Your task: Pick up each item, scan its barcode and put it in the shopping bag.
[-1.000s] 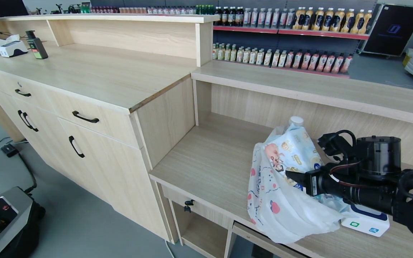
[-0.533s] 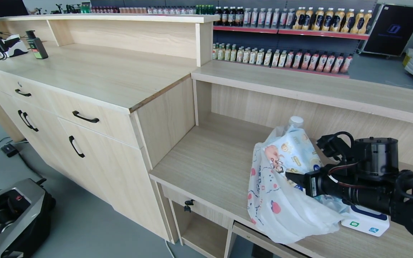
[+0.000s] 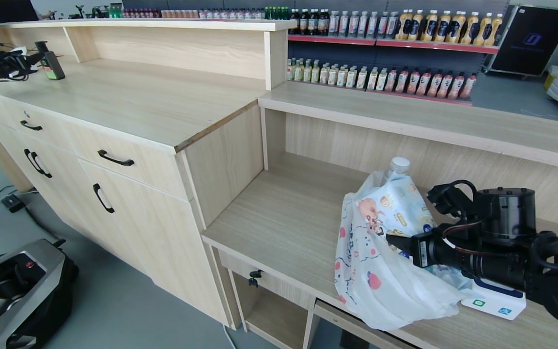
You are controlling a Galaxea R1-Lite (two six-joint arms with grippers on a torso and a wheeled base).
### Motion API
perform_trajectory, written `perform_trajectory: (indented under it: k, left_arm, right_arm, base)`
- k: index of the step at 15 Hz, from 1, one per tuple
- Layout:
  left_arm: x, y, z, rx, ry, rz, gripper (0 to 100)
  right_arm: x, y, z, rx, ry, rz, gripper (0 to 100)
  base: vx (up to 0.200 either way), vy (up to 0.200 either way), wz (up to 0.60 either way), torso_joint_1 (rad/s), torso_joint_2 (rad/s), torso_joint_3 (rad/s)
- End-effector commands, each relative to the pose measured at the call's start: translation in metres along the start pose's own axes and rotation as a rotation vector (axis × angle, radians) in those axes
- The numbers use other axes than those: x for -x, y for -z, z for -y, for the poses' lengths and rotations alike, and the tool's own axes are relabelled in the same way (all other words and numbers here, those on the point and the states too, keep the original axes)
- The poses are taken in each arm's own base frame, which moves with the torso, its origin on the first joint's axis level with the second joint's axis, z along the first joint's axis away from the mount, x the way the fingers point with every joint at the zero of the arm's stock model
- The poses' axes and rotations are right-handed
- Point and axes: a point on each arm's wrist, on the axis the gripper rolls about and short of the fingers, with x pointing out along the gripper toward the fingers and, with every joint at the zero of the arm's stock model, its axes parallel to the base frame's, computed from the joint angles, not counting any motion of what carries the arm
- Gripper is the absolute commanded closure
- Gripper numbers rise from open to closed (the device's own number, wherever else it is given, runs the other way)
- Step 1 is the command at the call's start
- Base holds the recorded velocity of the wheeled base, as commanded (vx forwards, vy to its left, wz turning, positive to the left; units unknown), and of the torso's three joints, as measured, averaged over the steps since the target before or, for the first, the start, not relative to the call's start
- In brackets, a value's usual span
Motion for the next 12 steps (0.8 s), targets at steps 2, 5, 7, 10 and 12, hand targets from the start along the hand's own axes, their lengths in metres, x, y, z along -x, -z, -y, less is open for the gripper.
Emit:
perform_trajectory:
  k: [2,5,7,10,12]
  left_arm:
    - [-0.0001,0.0,0.0,0.0,0.0,-0.001,0]
    - [-0.0001,0.0,0.0,0.0,0.0,-0.001,0]
    - [-0.0001,0.0,0.0,0.0,0.0,-0.001,0]
    - [-0.0001,0.0,0.0,0.0,0.0,-0.001,0]
    - [-0.0001,0.0,0.0,0.0,0.0,-0.001,0]
  right_arm:
    - [-0.0005,0.0003,-0.0002,0.001,-0.001,-0.002,100]
    - [-0.0002,0.0,0.0003,0.0,0.002,0.0,100]
    - [-0.0003,-0.0006,0.0003,0.0,0.0,0.003,100]
    - [-0.0014,-0.0018,0.0004,0.0,0.002,0.017,100]
    - [-0.0027,-0.0018,0.0006,-0.001,0.002,0.023,100]
  base:
    - [0.0,0.0,0.0,0.0,0.0,0.0]
    - [0.0,0.0,0.0,0.0,0.0,0.0]
    - [0.0,0.0,0.0,0.0,0.0,0.0]
    - [0.0,0.0,0.0,0.0,0.0,0.0]
    - [0.0,0.0,0.0,0.0,0.0,0.0]
